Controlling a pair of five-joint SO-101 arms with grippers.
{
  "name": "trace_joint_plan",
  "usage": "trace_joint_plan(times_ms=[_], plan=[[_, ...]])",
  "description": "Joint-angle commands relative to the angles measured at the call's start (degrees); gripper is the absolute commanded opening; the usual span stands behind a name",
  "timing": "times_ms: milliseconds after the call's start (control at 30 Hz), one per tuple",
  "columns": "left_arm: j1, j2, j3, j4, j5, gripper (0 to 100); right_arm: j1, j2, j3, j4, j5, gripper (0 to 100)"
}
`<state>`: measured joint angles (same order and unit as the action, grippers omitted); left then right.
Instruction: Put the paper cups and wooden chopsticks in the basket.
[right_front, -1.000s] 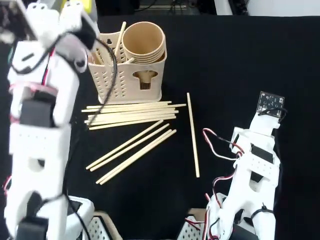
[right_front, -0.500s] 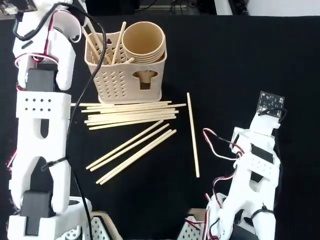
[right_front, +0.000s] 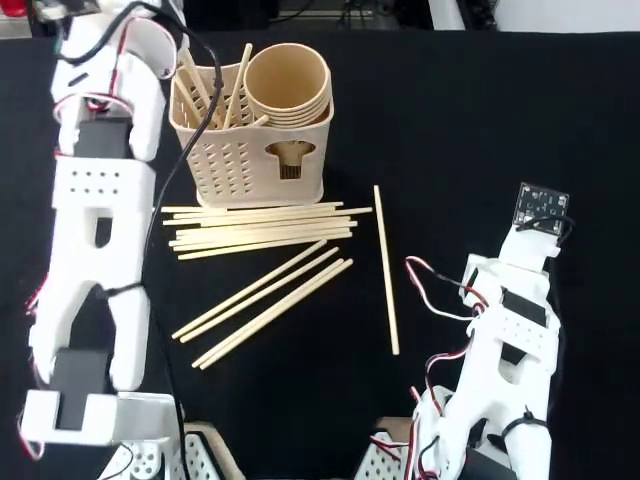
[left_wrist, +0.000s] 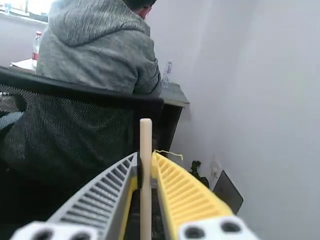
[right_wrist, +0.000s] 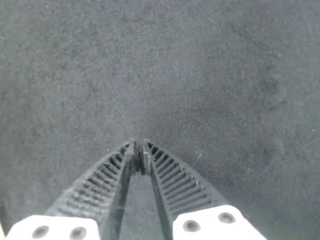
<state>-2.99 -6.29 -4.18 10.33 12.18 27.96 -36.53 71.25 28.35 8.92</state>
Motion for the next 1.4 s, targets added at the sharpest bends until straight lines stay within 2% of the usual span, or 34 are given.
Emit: trace_joint_plan(times_ms=[0,133,367,500,567,633,767,833,933,1067,1233,1367], plan=[[-0.48,1.67,-3.21,-0.79,0.70,3,-0.62,-1.19,-1.54,-1.41,-0.09,1.8],[-0.04,0.44,-3.03,5.10,0.79,4,-0.62,-1.19,-1.54,-1.41,-0.09,1.8],[1.54,-6.59,-2.42,22.77,0.88,20,-0.62,-1.19,-1.54,-1.41,-0.09,1.8],[0.48,-10.81,-2.86,28.66,0.88,22,-0.62,-1.19,-1.54,-1.41,-0.09,1.8],[-1.89,-14.07,-2.86,32.35,1.41,22,-0.62,-1.19,-1.54,-1.41,-0.09,1.8],[-4.70,-17.58,-2.59,36.92,6.59,22,-0.62,-1.19,-1.54,-1.41,-0.09,1.8],[-18.86,-22.33,-2.33,48.70,22.24,22,-0.62,-1.19,-1.54,-1.41,-0.09,1.8],[-25.80,-21.54,-1.01,52.84,26.20,22,-0.62,-1.19,-1.54,-1.41,-0.09,1.8],[-30.73,-17.58,4.53,52.31,26.81,22,-0.62,-1.19,-1.54,-1.41,-0.09,1.8],[-31.78,-6.68,10.07,47.21,26.20,23,-0.62,-1.19,-1.54,-1.41,-0.09,1.8],[-31.25,9.85,5.85,46.86,27.43,23,-0.62,-1.19,-1.36,-1.41,-0.09,1.8],[-33.71,22.07,0.84,46.59,29.71,23,-0.70,-1.19,-1.36,-1.41,-0.09,1.8]])
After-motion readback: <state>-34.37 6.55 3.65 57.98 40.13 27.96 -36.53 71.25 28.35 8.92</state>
